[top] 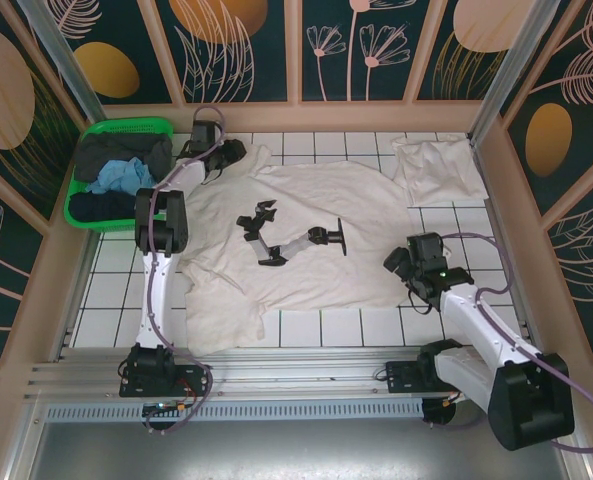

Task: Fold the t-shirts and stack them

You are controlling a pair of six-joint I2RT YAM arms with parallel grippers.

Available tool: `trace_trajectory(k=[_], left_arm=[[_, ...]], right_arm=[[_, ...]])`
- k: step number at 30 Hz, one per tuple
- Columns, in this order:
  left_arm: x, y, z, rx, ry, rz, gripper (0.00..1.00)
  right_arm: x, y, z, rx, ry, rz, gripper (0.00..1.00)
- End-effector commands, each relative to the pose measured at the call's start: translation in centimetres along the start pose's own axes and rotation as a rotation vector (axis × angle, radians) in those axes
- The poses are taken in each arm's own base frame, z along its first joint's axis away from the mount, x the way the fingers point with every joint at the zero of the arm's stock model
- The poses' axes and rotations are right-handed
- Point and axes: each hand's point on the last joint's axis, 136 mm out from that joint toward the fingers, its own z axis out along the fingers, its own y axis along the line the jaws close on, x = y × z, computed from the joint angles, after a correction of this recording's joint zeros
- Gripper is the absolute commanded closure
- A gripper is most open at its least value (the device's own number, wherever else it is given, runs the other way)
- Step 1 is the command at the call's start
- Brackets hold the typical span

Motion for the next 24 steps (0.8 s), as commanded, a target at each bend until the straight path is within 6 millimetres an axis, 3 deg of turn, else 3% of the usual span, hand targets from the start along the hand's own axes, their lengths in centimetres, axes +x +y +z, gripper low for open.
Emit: trace_trajectory(k=[1, 9, 15, 20, 24], left_arm=[[-0.1, 0.7, 1.5, 0.033, -0.019, -0.071, 0.61], [-1.9, 1.9, 3.8, 0.076, -0.096, -0.120, 0.61], [-3.6, 2.9, 3.9, 0.128, -0.147, -0.149, 0.64], [-4.3, -1.0, 1.5, 0.217, -0.103, -0.116, 0.61], [-4.3, -4.6, -2.5, 0.234, -0.065, -0.064, 0.53]], right_arm=[[0.2, -0.4, 0.7, -0.007, 0.013, 0.046, 0.10], [-0.4, -2.5, -0.1, 0.051, 0.003, 0.161, 0.06], [0.2, -2.8, -0.1, 0.037, 0.064, 0.227, 0.05], [0.2, -2.2, 0.1, 0.011, 0.082, 0.235, 0.15], [0.2, -2.4, 0.2, 0.027, 0.082, 0.219, 0.26]])
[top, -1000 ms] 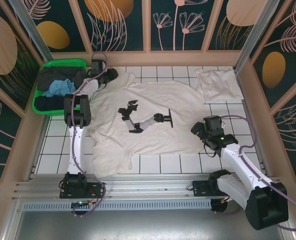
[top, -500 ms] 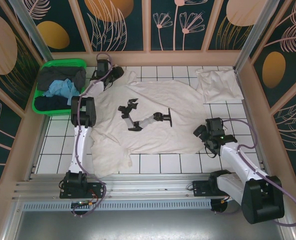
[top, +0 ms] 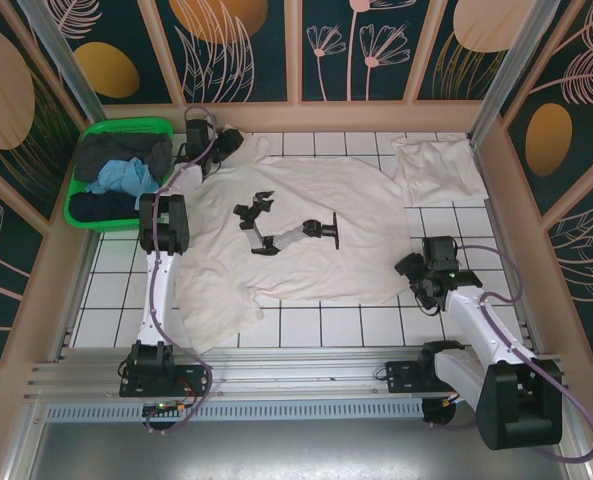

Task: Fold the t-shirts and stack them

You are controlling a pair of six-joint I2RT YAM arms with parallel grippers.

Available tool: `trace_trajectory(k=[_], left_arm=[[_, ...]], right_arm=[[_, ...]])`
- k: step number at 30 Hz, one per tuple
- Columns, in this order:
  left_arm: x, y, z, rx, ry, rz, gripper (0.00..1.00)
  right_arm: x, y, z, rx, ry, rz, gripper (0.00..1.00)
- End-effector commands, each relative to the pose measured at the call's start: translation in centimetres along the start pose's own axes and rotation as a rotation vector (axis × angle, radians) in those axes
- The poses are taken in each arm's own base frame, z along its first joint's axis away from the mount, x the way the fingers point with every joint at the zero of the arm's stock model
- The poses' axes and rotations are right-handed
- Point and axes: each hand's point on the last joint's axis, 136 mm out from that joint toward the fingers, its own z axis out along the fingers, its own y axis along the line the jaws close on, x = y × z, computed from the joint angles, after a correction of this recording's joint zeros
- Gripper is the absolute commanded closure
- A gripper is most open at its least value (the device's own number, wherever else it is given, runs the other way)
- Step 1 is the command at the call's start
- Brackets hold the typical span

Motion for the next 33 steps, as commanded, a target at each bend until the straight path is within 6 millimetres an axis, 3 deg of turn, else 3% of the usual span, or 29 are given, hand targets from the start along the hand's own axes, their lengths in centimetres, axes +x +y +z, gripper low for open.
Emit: trace_trajectory(k=[1, 6, 10, 16, 21, 24, 27, 31, 33], left_arm=[[-0.8, -5.6, -3.8, 0.049, 0.033, 0.057, 0.52], [-1.0, -9.9, -10.0, -0.014, 0.016, 0.177, 0.55], [1.9, -11.9, -15.1, -0.061, 0.042, 0.263, 0.55], [9.6, -11.6, -24.7, -0.317, 0.073, 0.471, 0.54], [17.0, -9.4, -31.2, -0.367, 0.090, 0.398, 0.58], [21.1, -7.9, -33.5, -0.385, 0.132, 0.343, 0.69], [25.6, -6.3, -34.8, -0.417, 0.234, 0.311, 0.66], [30.7, -4.4, -35.6, -0.437, 0.404, 0.286, 0.65], [32.0, -4.0, -36.5, -0.481, 0.457, 0.308, 0.65]], right_arm=[[0.0, -0.4, 0.0, 0.025, 0.006, 0.009, 0.27], [1.1, 0.3, 0.2, -0.001, 0.033, -0.033, 0.36], [1.3, 1.7, 0.6, -0.100, 0.025, -0.068, 0.45], [0.6, 3.2, 0.6, -0.154, 0.009, -0.153, 0.66], [-0.8, 5.8, 0.5, -0.187, 0.007, -0.233, 0.76], [-2.1, 7.8, 0.0, -0.206, -0.011, -0.272, 0.78], [-3.5, 9.5, -0.3, -0.207, -0.033, -0.314, 0.78], [-6.0, 11.6, -0.5, -0.174, -0.076, -0.365, 0.67], [-6.6, 12.7, -0.9, -0.183, -0.079, -0.384, 0.59]])
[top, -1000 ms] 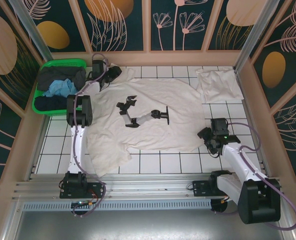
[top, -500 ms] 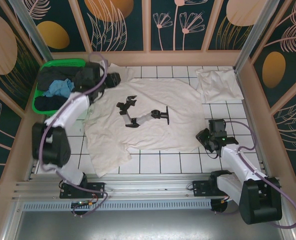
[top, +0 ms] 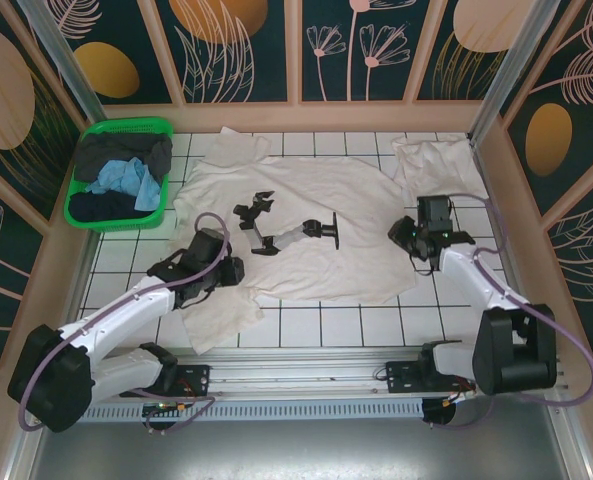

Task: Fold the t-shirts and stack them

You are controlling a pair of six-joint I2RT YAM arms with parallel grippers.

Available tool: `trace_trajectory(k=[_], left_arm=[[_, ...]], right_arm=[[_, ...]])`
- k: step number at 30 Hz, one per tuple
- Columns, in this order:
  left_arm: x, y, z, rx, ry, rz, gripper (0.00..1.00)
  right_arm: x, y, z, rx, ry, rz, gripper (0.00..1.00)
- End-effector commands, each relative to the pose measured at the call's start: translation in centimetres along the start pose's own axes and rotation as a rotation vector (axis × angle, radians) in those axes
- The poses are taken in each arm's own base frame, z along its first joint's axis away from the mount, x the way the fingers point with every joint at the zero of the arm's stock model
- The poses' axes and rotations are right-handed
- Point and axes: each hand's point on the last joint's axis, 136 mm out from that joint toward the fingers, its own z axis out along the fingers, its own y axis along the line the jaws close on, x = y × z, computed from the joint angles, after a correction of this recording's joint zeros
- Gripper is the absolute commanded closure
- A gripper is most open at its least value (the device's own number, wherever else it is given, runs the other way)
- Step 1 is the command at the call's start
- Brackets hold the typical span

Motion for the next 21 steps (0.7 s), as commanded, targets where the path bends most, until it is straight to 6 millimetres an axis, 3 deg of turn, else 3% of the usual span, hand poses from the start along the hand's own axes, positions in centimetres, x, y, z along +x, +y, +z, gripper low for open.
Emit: trace_trajectory(k=[1, 4, 9, 14, 19, 21], left_arm=[[3.1, 0.7, -0.3, -0.071, 0.110, -0.010, 0.65], [4.7, 0.2, -0.3, -0.085, 0.141, 0.010, 0.64], [6.9, -1.8, 1.6, -0.020, 0.165, 0.012, 0.62], [8.5, -1.8, 2.3, -0.066, 0.191, 0.044, 0.62], [9.2, -1.0, 1.5, -0.072, 0.184, 0.014, 0.61], [9.2, -0.7, 1.3, -0.077, 0.179, 0.001, 0.61]], right_arm=[[-2.0, 0.8, -0.5, 0.019, -0.024, -0.062, 0.58], [-2.3, 1.0, -1.4, 0.009, -0.036, -0.081, 0.49], [-2.9, 0.1, -2.6, 0.071, -0.041, -0.118, 0.39], [1.3, -2.4, -2.6, 0.104, 0.061, -0.086, 0.36], [5.4, -6.1, -2.8, 0.206, 0.139, -0.004, 0.35], [6.1, -5.6, -2.6, 0.198, 0.161, 0.001, 0.35]])
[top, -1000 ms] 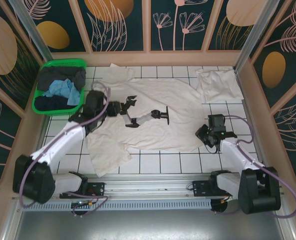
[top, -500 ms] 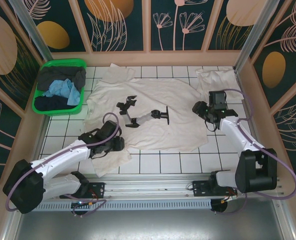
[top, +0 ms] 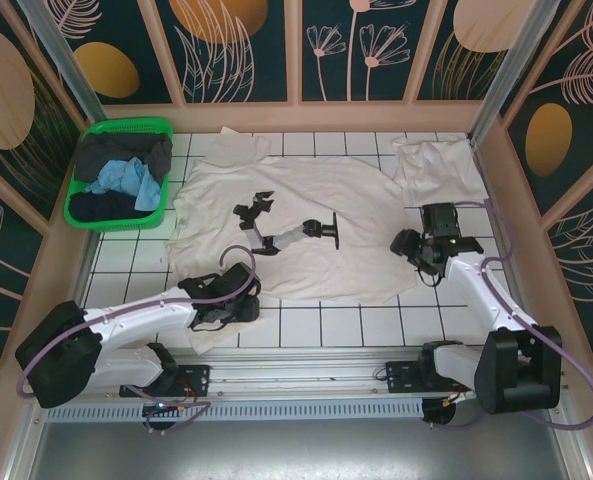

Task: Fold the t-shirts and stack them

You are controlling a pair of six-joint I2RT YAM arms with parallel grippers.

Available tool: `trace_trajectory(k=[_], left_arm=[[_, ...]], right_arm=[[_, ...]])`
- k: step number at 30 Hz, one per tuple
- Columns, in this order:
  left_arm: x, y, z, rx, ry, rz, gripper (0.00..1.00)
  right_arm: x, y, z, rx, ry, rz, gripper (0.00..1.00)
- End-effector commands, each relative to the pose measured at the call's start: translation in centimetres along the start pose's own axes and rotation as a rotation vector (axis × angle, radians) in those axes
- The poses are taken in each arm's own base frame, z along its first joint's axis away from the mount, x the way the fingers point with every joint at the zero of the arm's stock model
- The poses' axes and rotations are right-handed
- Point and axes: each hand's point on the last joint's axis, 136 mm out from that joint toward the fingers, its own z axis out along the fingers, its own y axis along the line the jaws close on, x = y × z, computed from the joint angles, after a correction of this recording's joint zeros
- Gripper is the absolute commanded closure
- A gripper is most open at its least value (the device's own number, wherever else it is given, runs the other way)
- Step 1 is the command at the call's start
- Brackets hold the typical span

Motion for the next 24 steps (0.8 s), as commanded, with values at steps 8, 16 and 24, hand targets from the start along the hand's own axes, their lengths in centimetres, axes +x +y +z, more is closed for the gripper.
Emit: trace_trajectory(k=[8, 16, 24], left_arm=[[1.5, 2.2, 0.6, -0.058, 0.004, -0.085, 0.64], [3.2, 2.1, 1.4, -0.061, 0.047, -0.076, 0.65], [1.8, 1.6, 0.9, -0.143, 0.052, -0.016, 0.62]], right_arm=[[4.1, 0.7, 1.4, -0.033, 0.120, 0.097, 0.33], [5.2, -0.8, 2.0, 0.056, 0.174, 0.095, 0.31], [5.1, -1.7, 2.2, 0.105, 0.162, 0.108, 0.30]])
